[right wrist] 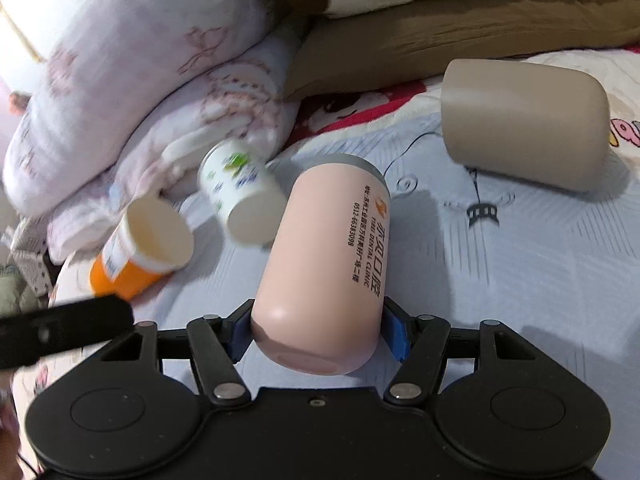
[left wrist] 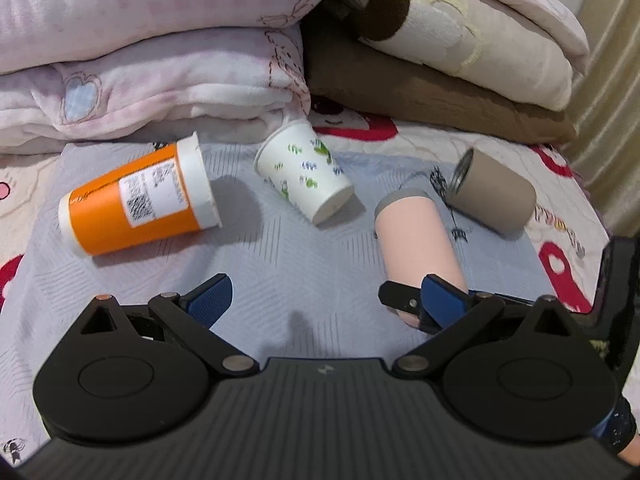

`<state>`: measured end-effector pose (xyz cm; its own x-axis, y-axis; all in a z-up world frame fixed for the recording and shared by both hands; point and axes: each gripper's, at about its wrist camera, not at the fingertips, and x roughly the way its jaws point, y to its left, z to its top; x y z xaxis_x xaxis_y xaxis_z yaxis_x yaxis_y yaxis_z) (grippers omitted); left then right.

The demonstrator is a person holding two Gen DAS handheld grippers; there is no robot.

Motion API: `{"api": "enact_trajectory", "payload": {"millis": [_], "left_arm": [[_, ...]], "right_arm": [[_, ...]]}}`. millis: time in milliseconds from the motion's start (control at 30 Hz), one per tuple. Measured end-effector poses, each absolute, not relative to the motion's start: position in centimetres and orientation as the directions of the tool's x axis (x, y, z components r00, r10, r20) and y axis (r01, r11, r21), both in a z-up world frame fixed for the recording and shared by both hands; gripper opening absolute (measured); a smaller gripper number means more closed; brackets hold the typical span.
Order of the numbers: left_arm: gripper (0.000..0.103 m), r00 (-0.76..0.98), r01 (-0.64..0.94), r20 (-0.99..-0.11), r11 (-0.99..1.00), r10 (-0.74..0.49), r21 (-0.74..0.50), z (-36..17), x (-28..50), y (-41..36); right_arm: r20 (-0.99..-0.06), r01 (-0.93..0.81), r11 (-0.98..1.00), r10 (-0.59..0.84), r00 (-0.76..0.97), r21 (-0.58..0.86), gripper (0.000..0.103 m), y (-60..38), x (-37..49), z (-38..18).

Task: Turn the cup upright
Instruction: 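Move the right tool toward the lying pink cup and close around its middle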

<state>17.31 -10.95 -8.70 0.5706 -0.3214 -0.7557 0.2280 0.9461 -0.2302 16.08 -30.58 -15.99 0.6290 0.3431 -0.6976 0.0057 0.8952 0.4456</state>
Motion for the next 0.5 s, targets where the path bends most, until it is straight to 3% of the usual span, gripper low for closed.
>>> {"api": "enact_trajectory", "payload": {"millis": [500], "left_arm": [[0.102,0.516,0.148,-0.764,0.919,-0.386,-0.364,-8.3,12.8,-4.9]], "right_arm": [[-0.641,-0.038,0.798,0.510,0.574,0.601,0.069,-26.7,8.2,-16.6]]}}
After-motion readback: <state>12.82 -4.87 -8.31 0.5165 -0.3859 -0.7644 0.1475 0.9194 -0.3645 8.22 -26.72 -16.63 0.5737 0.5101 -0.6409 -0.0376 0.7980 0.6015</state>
